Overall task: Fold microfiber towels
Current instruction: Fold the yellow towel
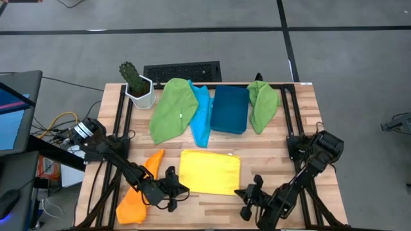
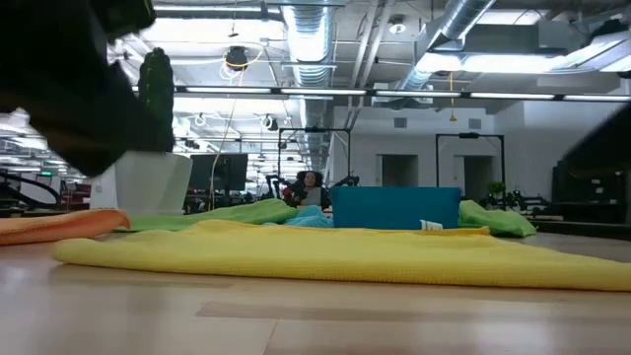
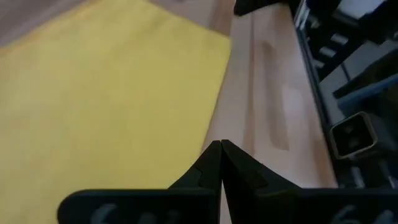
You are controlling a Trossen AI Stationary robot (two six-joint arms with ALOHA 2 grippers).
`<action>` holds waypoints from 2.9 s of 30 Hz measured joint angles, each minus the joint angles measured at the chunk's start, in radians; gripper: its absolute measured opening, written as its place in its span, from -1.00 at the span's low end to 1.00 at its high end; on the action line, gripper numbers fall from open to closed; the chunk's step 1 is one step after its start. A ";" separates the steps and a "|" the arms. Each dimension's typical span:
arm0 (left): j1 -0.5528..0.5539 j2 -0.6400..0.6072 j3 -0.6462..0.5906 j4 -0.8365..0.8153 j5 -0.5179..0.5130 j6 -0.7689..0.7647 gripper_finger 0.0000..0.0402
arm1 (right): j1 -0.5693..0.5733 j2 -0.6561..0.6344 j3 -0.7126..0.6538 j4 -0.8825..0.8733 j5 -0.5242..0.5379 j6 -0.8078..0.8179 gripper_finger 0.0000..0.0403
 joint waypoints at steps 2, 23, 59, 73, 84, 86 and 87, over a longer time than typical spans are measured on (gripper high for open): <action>0.006 -0.015 0.000 0.013 -0.022 -0.004 -1.00 | -0.004 -0.008 0.000 -0.001 -0.023 -0.037 -0.79; 0.155 0.417 0.335 0.266 0.149 0.260 -1.00 | -0.011 0.079 -0.003 0.029 -0.152 0.022 -0.13; 0.187 0.477 0.474 -0.002 0.117 0.253 -1.00 | -0.030 0.075 -0.022 0.018 -0.200 -0.057 -0.30; 0.185 0.476 0.475 -0.046 0.132 0.244 -1.00 | -0.063 0.069 0.050 0.005 -0.276 -0.130 -0.86; 0.184 0.474 0.475 -0.042 0.195 0.242 -1.00 | -0.177 0.068 0.227 -0.041 -0.259 -0.492 -0.93; 0.180 0.466 0.475 -0.049 0.223 0.239 -1.00 | -0.196 0.068 0.241 -0.040 -0.266 -0.522 -0.88; 0.179 0.457 0.474 -0.065 0.239 0.240 -1.00 | -0.204 0.068 0.242 -0.040 -0.279 -0.527 -0.87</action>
